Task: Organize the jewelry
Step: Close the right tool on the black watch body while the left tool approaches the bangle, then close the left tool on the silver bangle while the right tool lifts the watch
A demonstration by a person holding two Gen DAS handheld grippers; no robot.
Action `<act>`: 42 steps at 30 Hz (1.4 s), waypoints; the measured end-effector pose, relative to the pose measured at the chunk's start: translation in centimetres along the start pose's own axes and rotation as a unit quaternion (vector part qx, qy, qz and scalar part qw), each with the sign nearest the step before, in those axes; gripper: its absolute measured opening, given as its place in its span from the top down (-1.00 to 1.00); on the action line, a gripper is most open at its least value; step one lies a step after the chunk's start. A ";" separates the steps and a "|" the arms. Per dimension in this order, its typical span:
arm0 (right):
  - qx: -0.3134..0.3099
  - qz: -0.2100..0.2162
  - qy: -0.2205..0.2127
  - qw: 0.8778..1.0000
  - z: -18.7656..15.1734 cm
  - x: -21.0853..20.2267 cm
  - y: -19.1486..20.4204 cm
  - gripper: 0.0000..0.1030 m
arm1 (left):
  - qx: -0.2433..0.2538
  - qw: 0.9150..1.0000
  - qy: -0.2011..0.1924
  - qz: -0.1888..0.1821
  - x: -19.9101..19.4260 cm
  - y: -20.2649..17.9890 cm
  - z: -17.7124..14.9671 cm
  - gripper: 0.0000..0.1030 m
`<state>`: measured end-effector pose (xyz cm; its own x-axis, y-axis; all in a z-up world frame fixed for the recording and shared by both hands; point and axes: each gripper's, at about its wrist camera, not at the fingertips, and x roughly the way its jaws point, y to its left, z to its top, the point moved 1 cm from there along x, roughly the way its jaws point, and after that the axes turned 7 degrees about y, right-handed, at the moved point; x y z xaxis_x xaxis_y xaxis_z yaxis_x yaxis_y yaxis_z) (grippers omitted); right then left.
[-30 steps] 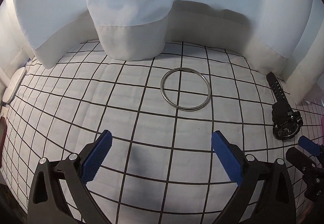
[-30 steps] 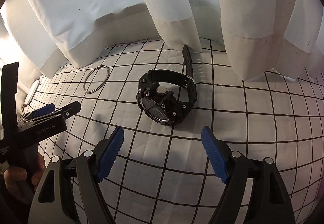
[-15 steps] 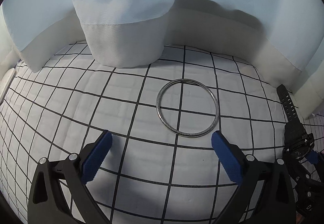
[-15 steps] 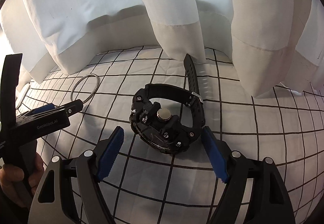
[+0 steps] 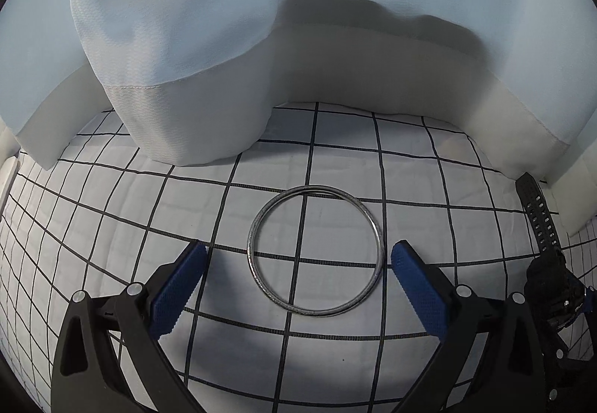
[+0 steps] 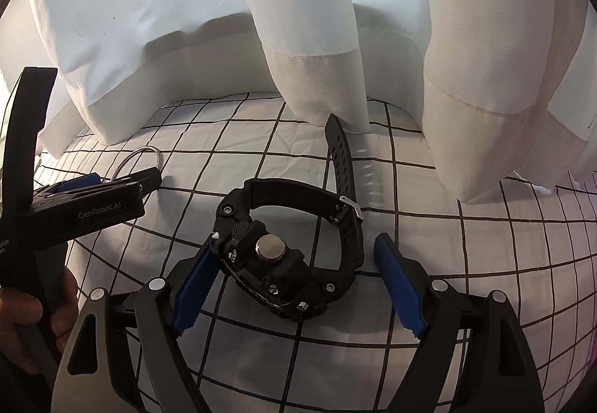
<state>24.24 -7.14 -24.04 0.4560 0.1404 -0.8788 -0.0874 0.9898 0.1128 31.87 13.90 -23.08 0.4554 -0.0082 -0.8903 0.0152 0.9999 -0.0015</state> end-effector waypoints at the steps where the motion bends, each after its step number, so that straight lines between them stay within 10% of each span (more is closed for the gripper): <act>1: -0.002 -0.002 -0.001 1.000 0.0 0.1 0.0 -0.56 | 0.000 1.000 -0.002 0.001 0.1 -0.1 0.1 -0.89; 9: -0.019 -0.016 -0.010 1.000 0.2 0.5 0.1 -0.58 | 0.002 1.000 -0.012 -0.004 0.3 -0.1 0.5 -0.82; 13: -0.020 -0.008 -0.012 1.000 0.2 0.3 0.0 -0.53 | 0.016 0.999 -0.028 -0.008 -0.8 0.0 -1.3 -0.37; 42: -0.036 0.027 -0.029 0.999 -1.5 -3.1 -0.8 -0.33 | 0.006 0.999 -0.042 -0.032 -6.3 0.7 -6.1 -0.36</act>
<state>21.54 -8.38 -22.12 0.4996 0.1962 -0.8437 -0.1751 0.9768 0.1234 23.55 14.69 -20.24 0.5255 -0.0739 -0.8476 0.0575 0.9970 -0.0513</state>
